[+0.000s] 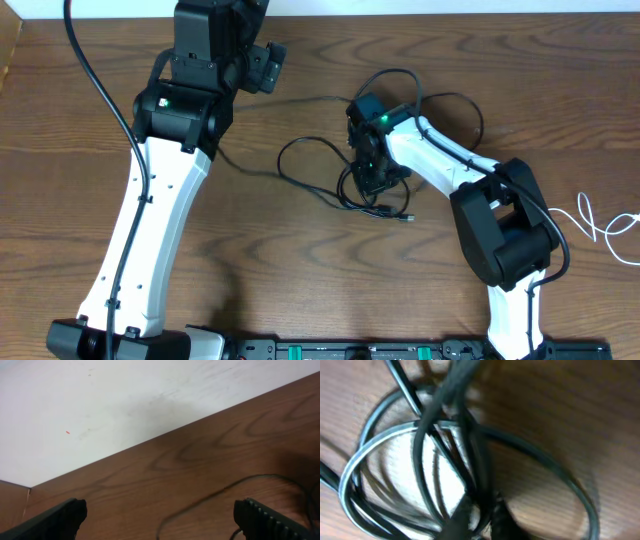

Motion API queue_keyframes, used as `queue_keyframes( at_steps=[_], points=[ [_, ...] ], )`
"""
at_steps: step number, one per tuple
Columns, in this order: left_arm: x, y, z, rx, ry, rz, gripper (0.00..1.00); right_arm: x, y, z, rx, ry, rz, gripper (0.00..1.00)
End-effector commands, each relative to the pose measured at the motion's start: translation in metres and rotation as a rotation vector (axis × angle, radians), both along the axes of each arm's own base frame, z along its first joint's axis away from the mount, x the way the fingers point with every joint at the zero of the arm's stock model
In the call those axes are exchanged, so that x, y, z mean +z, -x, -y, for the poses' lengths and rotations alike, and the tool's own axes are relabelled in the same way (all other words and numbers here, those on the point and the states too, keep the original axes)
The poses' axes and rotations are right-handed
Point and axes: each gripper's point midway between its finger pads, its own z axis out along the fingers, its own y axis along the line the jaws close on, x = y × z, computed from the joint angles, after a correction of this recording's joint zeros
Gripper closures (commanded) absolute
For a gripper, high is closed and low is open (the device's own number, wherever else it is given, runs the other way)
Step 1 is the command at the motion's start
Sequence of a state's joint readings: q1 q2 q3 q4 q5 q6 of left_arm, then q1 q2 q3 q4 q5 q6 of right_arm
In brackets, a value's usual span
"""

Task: Untangle cables

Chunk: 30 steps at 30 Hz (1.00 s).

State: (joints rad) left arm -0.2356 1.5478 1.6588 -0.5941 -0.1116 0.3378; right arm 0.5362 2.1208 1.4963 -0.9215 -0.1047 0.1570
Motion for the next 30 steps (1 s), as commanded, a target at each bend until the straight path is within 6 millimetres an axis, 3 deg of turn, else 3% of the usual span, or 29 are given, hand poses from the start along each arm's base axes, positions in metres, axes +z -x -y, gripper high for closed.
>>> queue_keyframes(
  at_steps=[1, 6, 11, 15, 17, 18, 21, 26, 30],
  points=[
    [-0.007, -0.001, -0.004, 0.014, -0.011, -0.011, 0.01, -0.009, 0.010, 0.000, -0.011, -0.007, -0.037, 0.99],
    [-0.007, 0.000, -0.004, 0.014, -0.012, -0.011, 0.02, -0.001, -0.003, -0.009, -0.025, -0.060, 0.010, 0.99],
    [-0.007, 0.000, -0.004, 0.014, -0.011, -0.011, 0.02, 0.030, -0.029, -0.001, -0.079, -0.101, 0.124, 0.99],
    [-0.007, 0.000, -0.004, 0.011, -0.010, -0.012, 0.01, 0.071, -0.052, 0.023, -0.140, -0.078, 0.255, 0.99],
    [-0.007, 0.000, -0.003, 0.008, -0.007, -0.013, 0.01, 0.097, -0.061, 0.036, -0.172, -0.093, 0.318, 0.99],
    [-0.007, 0.000, -0.003, 0.007, -0.007, -0.013, 0.01, 0.120, -0.067, 0.049, -0.204, -0.114, 0.369, 0.99],
    [-0.008, 0.000, -0.001, -0.003, -0.001, -0.016, 0.01, 0.155, -0.073, 0.069, -0.235, -0.142, 0.447, 0.99],
    [-0.012, 0.005, 0.018, -0.095, 0.055, -0.045, 0.01, 0.194, -0.072, 0.093, -0.268, -0.158, 0.534, 0.99],
    [-0.013, 0.009, 0.032, -0.168, 0.101, -0.060, 0.01, 0.213, -0.070, 0.099, -0.280, -0.176, 0.578, 0.99]
  ],
)
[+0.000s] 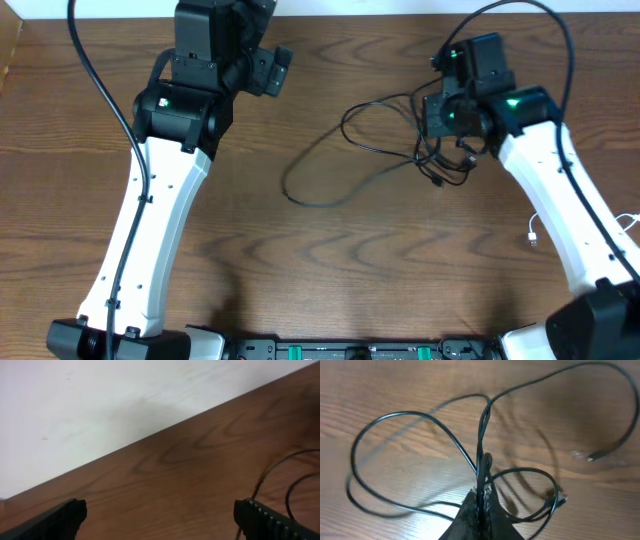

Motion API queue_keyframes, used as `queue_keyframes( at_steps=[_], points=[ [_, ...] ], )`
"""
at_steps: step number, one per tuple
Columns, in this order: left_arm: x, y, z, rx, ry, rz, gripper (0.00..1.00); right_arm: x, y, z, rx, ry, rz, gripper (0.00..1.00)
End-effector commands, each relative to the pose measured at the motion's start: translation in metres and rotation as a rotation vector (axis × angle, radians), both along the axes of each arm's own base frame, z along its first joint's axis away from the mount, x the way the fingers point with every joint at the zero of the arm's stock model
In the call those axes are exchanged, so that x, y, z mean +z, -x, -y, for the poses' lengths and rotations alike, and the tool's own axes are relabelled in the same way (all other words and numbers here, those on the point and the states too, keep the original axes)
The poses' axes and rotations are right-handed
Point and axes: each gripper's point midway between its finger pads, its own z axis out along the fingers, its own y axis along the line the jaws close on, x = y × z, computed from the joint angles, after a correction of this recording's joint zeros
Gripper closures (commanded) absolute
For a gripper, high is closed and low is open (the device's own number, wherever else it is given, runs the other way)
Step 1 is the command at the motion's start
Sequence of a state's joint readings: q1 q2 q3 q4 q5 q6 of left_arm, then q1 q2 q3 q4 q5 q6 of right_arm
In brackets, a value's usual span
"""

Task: Untangle cables

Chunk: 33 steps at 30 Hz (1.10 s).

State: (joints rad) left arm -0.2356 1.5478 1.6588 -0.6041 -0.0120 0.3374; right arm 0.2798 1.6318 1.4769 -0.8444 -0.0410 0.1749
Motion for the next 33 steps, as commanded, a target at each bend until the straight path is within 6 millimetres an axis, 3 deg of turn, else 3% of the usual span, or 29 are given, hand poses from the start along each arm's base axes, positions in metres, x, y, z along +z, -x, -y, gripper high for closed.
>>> queue_keyframes(
  at_steps=[1, 6, 11, 15, 20, 23, 26, 31, 33],
  points=[
    [-0.010, 0.006, 0.020, -0.106, 0.063, -0.041, 0.01, 0.025, 0.000, 0.003, 0.003, -0.006, 0.067, 0.99],
    [-0.009, 0.014, 0.040, -0.212, 0.132, -0.061, 0.02, 0.035, 0.004, -0.010, 0.071, -0.056, 0.079, 0.99],
    [-0.008, 0.019, 0.054, -0.284, 0.179, -0.074, 0.02, 0.058, -0.001, -0.021, 0.105, -0.113, 0.127, 0.99],
    [-0.015, 0.016, 0.055, -0.282, 0.177, -0.088, 0.02, 0.116, -0.007, -0.031, 0.147, -0.173, 0.248, 0.99],
    [-0.017, 0.019, 0.066, -0.340, 0.216, -0.106, 0.02, 0.166, -0.006, -0.031, 0.157, -0.192, 0.341, 0.99],
    [-0.016, 0.021, 0.069, -0.354, 0.224, -0.107, 0.02, 0.187, -0.002, -0.030, 0.166, -0.187, 0.378, 0.99],
    [-0.016, 0.021, 0.069, -0.354, 0.224, -0.107, 0.02, 0.191, 0.002, -0.025, 0.157, -0.171, 0.371, 0.99],
    [-0.016, 0.021, 0.069, -0.354, 0.224, -0.107, 0.02, 0.166, 0.007, -0.015, 0.125, -0.108, 0.281, 0.99],
    [-0.016, 0.021, 0.069, -0.354, 0.224, -0.107, 0.02, 0.158, 0.008, -0.013, 0.126, -0.092, 0.249, 0.89]
  ],
)
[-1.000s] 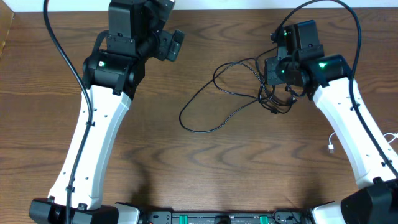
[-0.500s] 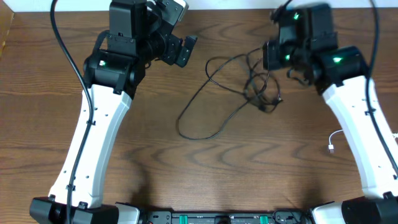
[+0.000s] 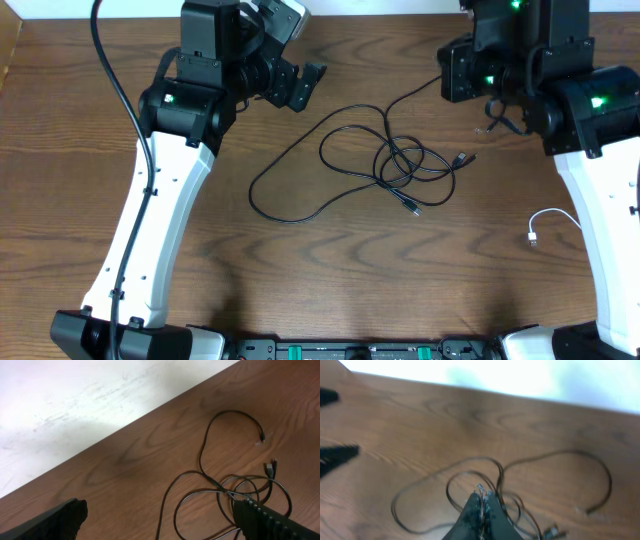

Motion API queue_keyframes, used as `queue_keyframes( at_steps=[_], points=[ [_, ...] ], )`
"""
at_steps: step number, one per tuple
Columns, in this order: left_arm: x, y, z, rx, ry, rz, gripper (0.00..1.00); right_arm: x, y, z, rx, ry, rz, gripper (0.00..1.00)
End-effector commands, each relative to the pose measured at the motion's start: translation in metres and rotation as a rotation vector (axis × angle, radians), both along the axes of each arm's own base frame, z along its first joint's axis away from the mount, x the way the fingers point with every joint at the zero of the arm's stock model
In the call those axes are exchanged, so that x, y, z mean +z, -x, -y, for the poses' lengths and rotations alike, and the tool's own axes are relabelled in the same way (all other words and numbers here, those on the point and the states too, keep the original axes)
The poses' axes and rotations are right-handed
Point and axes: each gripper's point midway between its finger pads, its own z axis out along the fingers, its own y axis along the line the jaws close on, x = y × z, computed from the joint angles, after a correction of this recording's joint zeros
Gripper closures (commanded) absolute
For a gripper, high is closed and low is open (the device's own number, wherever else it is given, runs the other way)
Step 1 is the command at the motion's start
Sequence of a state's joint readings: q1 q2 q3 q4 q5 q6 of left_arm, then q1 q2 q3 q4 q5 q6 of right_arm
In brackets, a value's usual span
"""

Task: Untangle cables

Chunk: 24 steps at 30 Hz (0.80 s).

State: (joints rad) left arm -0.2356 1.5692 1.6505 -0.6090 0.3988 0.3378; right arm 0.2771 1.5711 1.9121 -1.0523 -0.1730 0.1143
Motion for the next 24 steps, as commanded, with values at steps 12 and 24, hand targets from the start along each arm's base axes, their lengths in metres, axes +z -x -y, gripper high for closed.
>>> queue_keyframes(
  at_steps=[12, 24],
  points=[
    [-0.007, 0.000, 0.002, -0.016, 0.006, -0.020, 0.02, -0.087, -0.001, 0.015, -0.050, 0.156, -0.294, 0.58],
    [-0.007, 0.000, 0.002, -0.016, 0.006, -0.018, 0.02, -0.210, -0.022, 0.015, -0.033, 0.295, -0.594, 0.62]
  ],
)
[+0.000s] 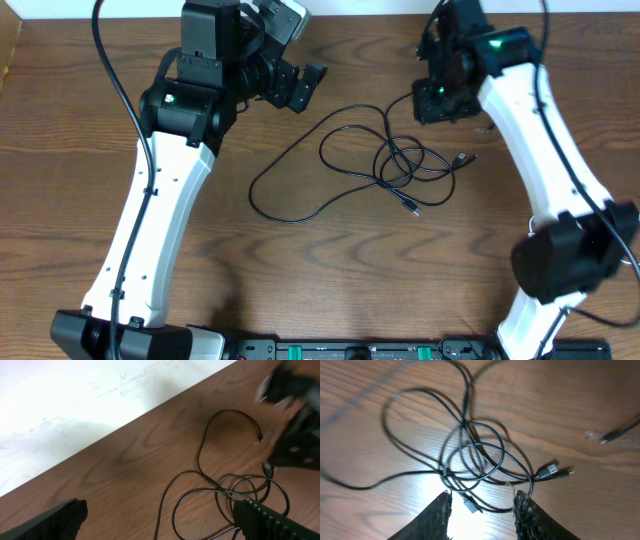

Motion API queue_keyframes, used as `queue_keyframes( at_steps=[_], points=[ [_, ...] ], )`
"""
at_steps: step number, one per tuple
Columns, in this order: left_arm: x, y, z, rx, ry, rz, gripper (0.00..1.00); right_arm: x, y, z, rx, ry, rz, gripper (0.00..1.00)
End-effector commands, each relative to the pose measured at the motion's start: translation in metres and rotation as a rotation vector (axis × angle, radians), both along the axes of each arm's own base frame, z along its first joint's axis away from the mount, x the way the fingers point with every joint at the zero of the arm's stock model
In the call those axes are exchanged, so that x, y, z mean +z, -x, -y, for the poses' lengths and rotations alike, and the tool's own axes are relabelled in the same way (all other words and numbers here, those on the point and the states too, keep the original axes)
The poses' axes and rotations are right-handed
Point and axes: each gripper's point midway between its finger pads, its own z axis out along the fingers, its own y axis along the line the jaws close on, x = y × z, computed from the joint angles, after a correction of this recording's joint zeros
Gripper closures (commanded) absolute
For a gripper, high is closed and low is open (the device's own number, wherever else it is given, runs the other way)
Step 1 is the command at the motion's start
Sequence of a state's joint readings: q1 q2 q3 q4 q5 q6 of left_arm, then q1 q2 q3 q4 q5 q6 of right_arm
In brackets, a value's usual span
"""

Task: Untangle cables

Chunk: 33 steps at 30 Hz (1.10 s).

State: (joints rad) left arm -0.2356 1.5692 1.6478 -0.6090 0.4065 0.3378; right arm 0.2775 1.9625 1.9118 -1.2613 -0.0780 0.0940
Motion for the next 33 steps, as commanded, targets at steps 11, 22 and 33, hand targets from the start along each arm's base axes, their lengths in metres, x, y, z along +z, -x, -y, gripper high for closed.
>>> queue_keyframes(
  at_steps=[11, 22, 33],
  points=[
    [-0.006, -0.001, 0.001, -0.011, 0.000, -0.010, 0.02, -0.076, -0.006, 0.015, -0.030, 0.133, -0.162, 0.65],
    [-0.006, -0.001, 0.001, -0.011, 0.000, -0.009, 0.02, -0.095, 0.003, 0.020, -0.033, 0.149, -0.218, 0.58],
    [-0.005, -0.002, 0.001, -0.013, -0.002, -0.004, 0.02, -0.123, 0.019, 0.026, -0.034, 0.165, -0.276, 0.56]
  ],
)
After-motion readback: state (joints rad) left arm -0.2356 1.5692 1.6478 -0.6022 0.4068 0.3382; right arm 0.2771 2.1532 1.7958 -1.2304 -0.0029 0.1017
